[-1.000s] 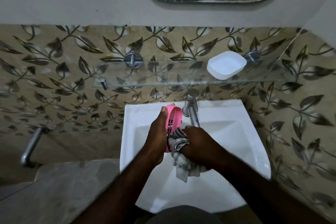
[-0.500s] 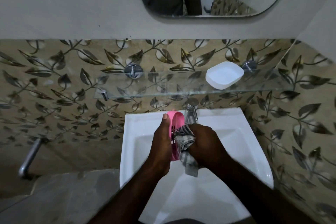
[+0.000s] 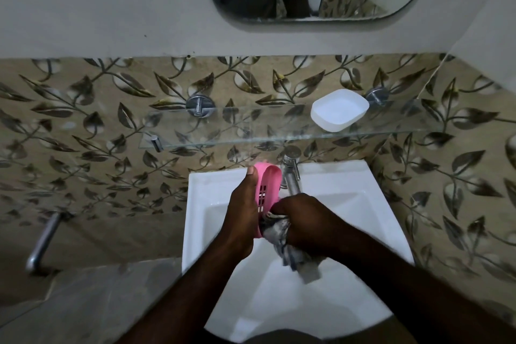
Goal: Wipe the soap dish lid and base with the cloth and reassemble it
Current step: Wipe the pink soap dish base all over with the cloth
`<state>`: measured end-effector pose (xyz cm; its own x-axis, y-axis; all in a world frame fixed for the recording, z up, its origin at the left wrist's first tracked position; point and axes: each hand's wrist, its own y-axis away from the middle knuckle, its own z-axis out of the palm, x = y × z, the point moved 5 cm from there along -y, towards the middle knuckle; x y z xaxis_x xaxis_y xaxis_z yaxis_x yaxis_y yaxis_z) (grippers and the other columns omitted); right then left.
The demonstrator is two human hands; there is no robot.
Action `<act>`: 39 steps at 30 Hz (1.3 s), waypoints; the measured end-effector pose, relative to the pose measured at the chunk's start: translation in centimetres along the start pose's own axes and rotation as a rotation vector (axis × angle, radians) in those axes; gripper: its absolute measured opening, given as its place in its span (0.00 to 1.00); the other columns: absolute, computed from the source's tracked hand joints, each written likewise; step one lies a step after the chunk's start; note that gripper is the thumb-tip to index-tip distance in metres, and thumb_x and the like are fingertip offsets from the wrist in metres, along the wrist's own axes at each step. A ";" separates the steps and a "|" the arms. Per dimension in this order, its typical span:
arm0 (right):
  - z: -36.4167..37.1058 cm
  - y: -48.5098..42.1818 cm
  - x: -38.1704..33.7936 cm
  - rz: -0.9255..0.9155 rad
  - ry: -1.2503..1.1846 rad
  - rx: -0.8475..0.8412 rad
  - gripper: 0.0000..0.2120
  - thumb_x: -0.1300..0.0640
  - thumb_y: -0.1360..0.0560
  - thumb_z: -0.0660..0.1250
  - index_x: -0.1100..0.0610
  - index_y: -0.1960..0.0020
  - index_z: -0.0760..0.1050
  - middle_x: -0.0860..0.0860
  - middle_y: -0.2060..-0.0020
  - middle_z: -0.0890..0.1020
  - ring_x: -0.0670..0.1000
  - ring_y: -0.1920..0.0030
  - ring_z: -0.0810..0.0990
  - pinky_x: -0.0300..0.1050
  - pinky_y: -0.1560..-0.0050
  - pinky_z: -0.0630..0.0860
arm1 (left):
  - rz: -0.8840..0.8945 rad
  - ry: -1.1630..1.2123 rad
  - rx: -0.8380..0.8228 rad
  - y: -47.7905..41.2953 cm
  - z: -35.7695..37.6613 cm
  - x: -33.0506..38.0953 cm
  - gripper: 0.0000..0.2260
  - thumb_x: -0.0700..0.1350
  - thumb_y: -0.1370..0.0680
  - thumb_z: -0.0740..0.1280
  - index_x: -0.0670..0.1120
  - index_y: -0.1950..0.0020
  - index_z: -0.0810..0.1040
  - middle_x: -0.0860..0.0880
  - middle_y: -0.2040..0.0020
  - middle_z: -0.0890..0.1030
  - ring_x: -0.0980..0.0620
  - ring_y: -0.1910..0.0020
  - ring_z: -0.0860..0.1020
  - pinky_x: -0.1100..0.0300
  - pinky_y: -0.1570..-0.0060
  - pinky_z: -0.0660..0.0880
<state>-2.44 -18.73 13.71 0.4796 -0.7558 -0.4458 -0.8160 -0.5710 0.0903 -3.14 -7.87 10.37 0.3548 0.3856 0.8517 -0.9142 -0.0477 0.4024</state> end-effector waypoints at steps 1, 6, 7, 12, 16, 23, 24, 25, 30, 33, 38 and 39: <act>0.4 0.2 0.2 0.011 -0.032 -0.046 0.11 0.50 0.36 0.63 0.55 0.60 0.78 0.54 0.61 0.83 0.55 0.56 0.81 0.46 0.56 0.75 | 0.008 -0.017 -0.009 0.0 0.2 0.0 0.31 0.68 0.31 0.59 0.47 0.41 0.81 0.44 0.47 0.85 0.46 0.50 0.84 0.51 0.51 0.79; -1.4 -0.2 1.0 0.097 -0.180 0.322 0.21 0.37 0.34 0.65 0.53 0.57 0.81 0.50 0.61 0.84 0.52 0.58 0.82 0.47 0.57 0.77 | 0.032 0.015 -0.018 0.2 0.5 0.9 0.32 0.70 0.35 0.58 0.49 0.44 0.81 0.46 0.51 0.86 0.47 0.51 0.84 0.47 0.49 0.80; -1.7 -0.1 0.9 0.106 -0.193 0.401 0.19 0.38 0.33 0.66 0.54 0.59 0.81 0.50 0.63 0.84 0.53 0.59 0.82 0.47 0.58 0.77 | 0.025 0.013 -0.018 0.1 0.3 1.1 0.33 0.70 0.35 0.59 0.49 0.42 0.80 0.45 0.48 0.85 0.45 0.47 0.83 0.45 0.46 0.79; -0.4 -0.2 -0.1 0.022 -0.259 0.133 0.16 0.44 0.33 0.73 0.54 0.68 0.74 0.48 0.74 0.76 0.48 0.69 0.76 0.45 0.65 0.73 | 0.073 -0.018 -0.008 -0.2 -0.4 1.8 0.25 0.67 0.27 0.57 0.51 0.44 0.80 0.43 0.46 0.85 0.43 0.47 0.83 0.45 0.43 0.78; -1.9 -0.8 0.0 0.060 -0.029 0.275 0.15 0.44 0.32 0.73 0.55 0.65 0.77 0.50 0.71 0.78 0.53 0.66 0.76 0.42 0.66 0.64 | 0.009 0.070 -0.011 -0.2 -0.2 1.1 0.32 0.69 0.30 0.58 0.47 0.40 0.79 0.43 0.47 0.85 0.44 0.48 0.83 0.48 0.50 0.80; -3.1 -1.7 0.6 0.150 -0.558 0.498 0.12 0.46 0.33 0.73 0.55 0.59 0.82 0.51 0.64 0.84 0.54 0.60 0.84 0.55 0.56 0.80 | -0.058 0.272 -0.121 -0.6 -0.6 1.3 0.31 0.65 0.21 0.50 0.42 0.37 0.76 0.38 0.40 0.80 0.41 0.41 0.80 0.44 0.40 0.75; -3.3 -1.5 0.9 0.151 -0.679 0.531 0.09 0.50 0.32 0.75 0.56 0.58 0.83 0.52 0.63 0.85 0.54 0.60 0.84 0.55 0.54 0.81 | -0.053 0.300 -0.127 -0.7 -0.9 1.4 0.31 0.66 0.21 0.50 0.43 0.37 0.77 0.39 0.41 0.81 0.41 0.43 0.80 0.43 0.40 0.74; -3.8 -1.0 1.2 0.156 -0.779 0.574 0.07 0.55 0.30 0.76 0.58 0.57 0.83 0.53 0.61 0.86 0.53 0.60 0.84 0.53 0.54 0.82 | -0.052 0.332 -0.140 -0.7 -1.1 1.3 0.31 0.67 0.22 0.51 0.44 0.39 0.78 0.41 0.44 0.83 0.43 0.47 0.82 0.44 0.42 0.75; -4.3 1.2 4.0 0.317 -1.250 0.606 0.08 0.63 0.28 0.73 0.64 0.50 0.81 0.59 0.57 0.85 0.55 0.59 0.85 0.52 0.56 0.82 | -0.089 0.487 -0.270 0.1 -1.0 1.1 0.36 0.68 0.29 0.57 0.42 0.34 0.77 0.40 0.44 0.81 0.41 0.49 0.80 0.45 0.50 0.80; -3.8 2.0 4.2 0.308 -1.280 0.541 0.09 0.64 0.26 0.70 0.65 0.46 0.80 0.64 0.52 0.84 0.65 0.52 0.84 0.60 0.49 0.80 | -0.104 0.550 -0.302 0.2 -0.9 1.0 0.36 0.69 0.26 0.54 0.41 0.37 0.79 0.39 0.43 0.81 0.40 0.49 0.80 0.44 0.49 0.79; -4.0 2.9 2.8 0.227 -1.133 0.493 0.09 0.69 0.28 0.71 0.58 0.52 0.82 0.55 0.57 0.87 0.53 0.56 0.85 0.45 0.54 0.81 | -0.132 0.548 -0.334 0.0 -0.7 0.8 0.39 0.70 0.28 0.56 0.41 0.32 0.75 0.39 0.41 0.80 0.40 0.48 0.81 0.45 0.47 0.78; -4.3 3.0 2.5 0.208 -1.117 0.507 0.10 0.70 0.28 0.71 0.56 0.54 0.83 0.53 0.59 0.87 0.51 0.57 0.85 0.43 0.56 0.81 | -0.130 0.539 -0.333 0.0 -0.7 0.8 0.38 0.69 0.29 0.56 0.41 0.32 0.75 0.39 0.41 0.80 0.40 0.48 0.81 0.45 0.47 0.79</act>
<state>-2.26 -23.70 16.70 -0.0077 0.0110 -0.9999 -0.9953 -0.0970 0.0066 -2.99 -6.90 10.81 0.3981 0.7816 0.4801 -0.9128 0.2857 0.2919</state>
